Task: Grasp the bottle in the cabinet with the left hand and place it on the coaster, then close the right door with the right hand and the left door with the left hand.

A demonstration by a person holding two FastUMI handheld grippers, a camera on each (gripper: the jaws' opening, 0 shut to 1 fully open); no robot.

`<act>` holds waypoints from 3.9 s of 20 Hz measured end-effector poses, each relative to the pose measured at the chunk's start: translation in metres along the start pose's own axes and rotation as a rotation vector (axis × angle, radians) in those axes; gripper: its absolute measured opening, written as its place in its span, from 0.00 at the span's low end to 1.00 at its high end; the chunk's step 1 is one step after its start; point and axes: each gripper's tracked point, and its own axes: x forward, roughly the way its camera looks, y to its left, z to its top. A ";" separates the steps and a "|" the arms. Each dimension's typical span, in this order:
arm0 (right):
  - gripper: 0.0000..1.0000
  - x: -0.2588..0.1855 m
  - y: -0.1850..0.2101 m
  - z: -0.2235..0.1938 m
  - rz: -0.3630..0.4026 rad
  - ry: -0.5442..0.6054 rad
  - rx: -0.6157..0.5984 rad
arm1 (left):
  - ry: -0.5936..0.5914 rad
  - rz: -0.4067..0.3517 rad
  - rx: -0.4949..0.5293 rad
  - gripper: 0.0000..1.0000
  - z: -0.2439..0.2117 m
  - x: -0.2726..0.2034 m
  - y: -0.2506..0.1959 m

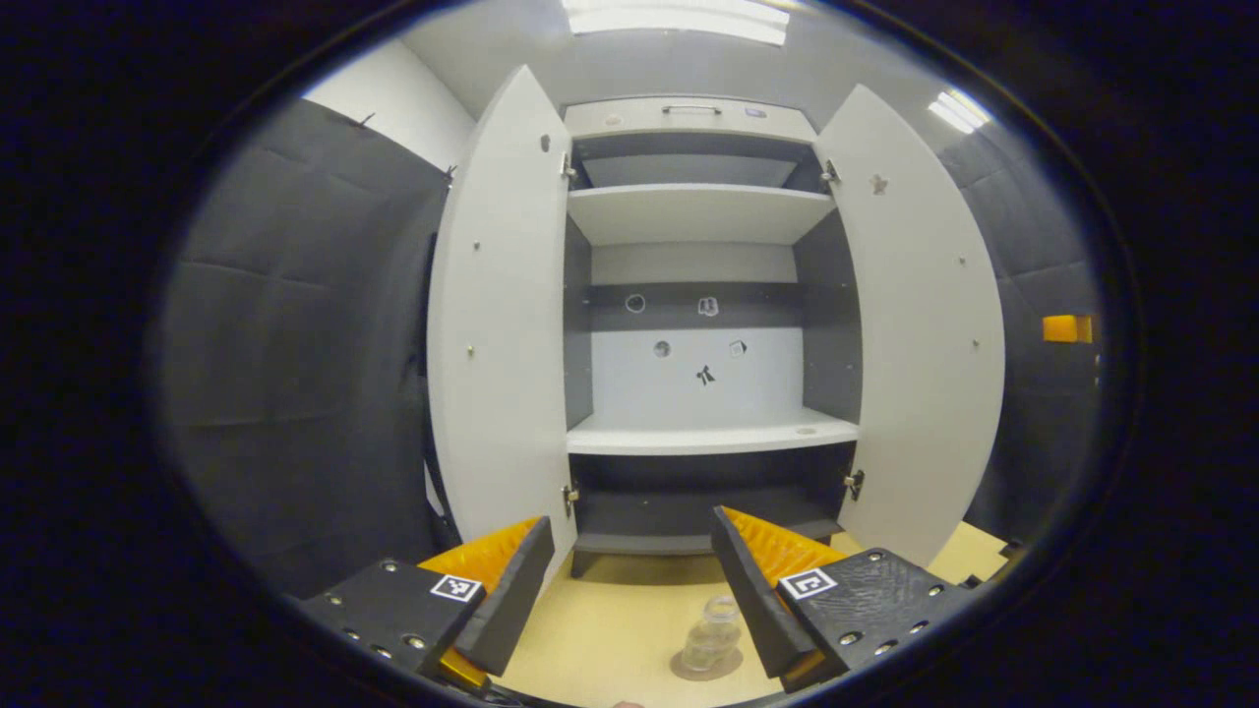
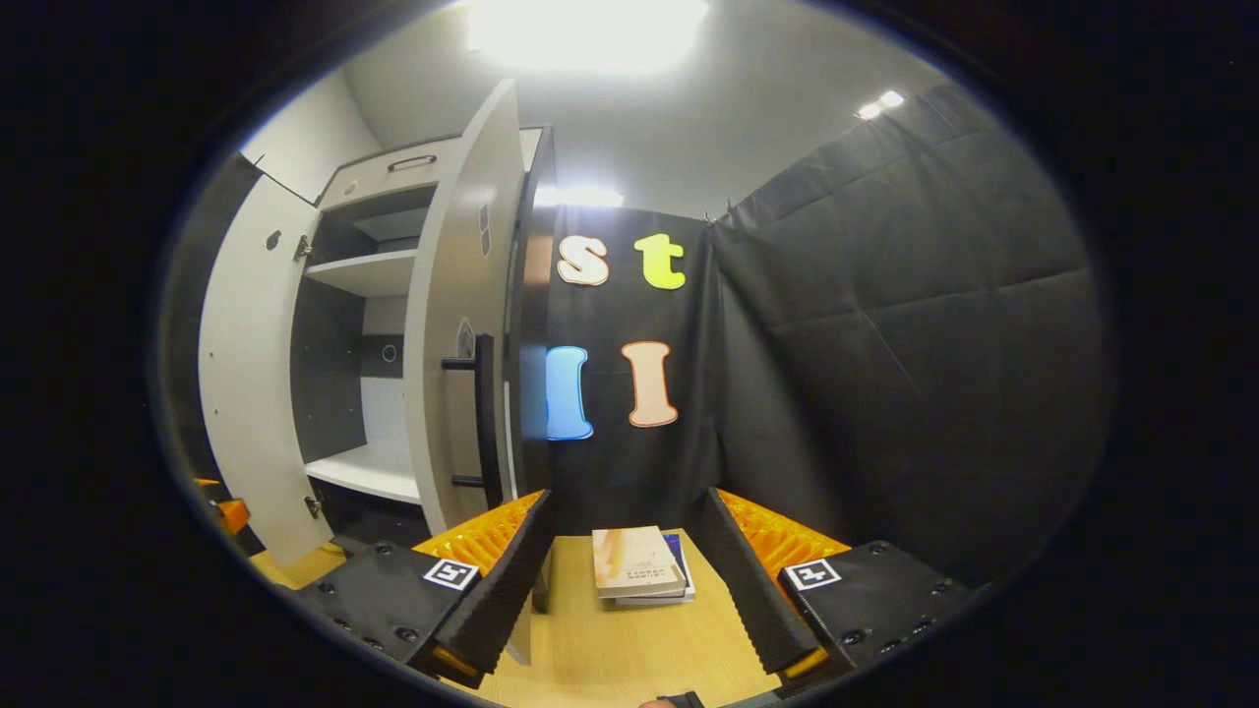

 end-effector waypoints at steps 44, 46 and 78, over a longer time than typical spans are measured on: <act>0.95 0.040 0.186 0.013 0.013 0.045 0.013 | -0.110 0.116 -0.017 0.94 0.044 0.050 0.248; 0.92 0.046 0.201 0.012 0.040 0.045 0.011 | -0.108 0.125 -0.014 0.94 0.044 0.046 0.255; 0.96 0.022 0.169 -0.061 0.015 0.141 -0.012 | -0.099 0.036 -0.042 0.94 0.121 0.107 0.255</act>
